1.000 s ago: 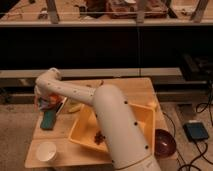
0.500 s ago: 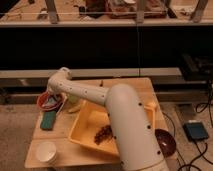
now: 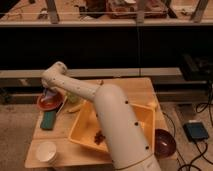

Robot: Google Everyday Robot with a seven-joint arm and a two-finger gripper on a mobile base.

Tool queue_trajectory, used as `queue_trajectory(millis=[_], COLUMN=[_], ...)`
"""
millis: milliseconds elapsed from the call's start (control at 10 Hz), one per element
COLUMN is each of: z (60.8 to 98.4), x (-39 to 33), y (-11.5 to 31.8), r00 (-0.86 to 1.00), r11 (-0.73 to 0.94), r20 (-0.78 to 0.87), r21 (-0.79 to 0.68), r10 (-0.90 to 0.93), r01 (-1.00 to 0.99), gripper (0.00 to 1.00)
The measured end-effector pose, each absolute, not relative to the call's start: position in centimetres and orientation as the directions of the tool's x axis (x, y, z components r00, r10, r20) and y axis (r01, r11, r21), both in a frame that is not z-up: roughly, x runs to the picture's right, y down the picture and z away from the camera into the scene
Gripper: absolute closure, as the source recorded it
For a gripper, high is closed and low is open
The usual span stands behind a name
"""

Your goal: Wipe red bowl with towel

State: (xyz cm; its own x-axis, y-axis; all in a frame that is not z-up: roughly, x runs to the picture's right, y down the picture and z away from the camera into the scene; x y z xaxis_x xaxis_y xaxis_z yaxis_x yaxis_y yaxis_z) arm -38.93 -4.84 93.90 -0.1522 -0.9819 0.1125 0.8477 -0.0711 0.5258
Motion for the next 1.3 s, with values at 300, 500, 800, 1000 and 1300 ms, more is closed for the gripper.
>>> queue_trajectory(millis=[300, 500, 800, 1000, 1300], z=[92.7, 91.8, 90.5, 90.8, 91.5], x=[-44.1, -45.0, -43.2, -41.5, -37.2], y=[-4.6, -3.6, 0.4, 2.2, 2.1], r00=[-0.225, -0.255, -0.305, -0.312, -0.25], r11=[-0.146, -0.173, -0.197, -0.189, -0.133], r20=[0.067, 0.052, 0.076, 0.103, 0.132], r21=[0.581, 0.602, 0.612, 0.609, 0.568], r10=[-0.972, -0.966, -0.949, -0.944, -0.959], r01=[0.801, 0.779, 0.766, 0.771, 0.812], gripper=[1.0, 1.0, 1.0, 1.0, 1.0])
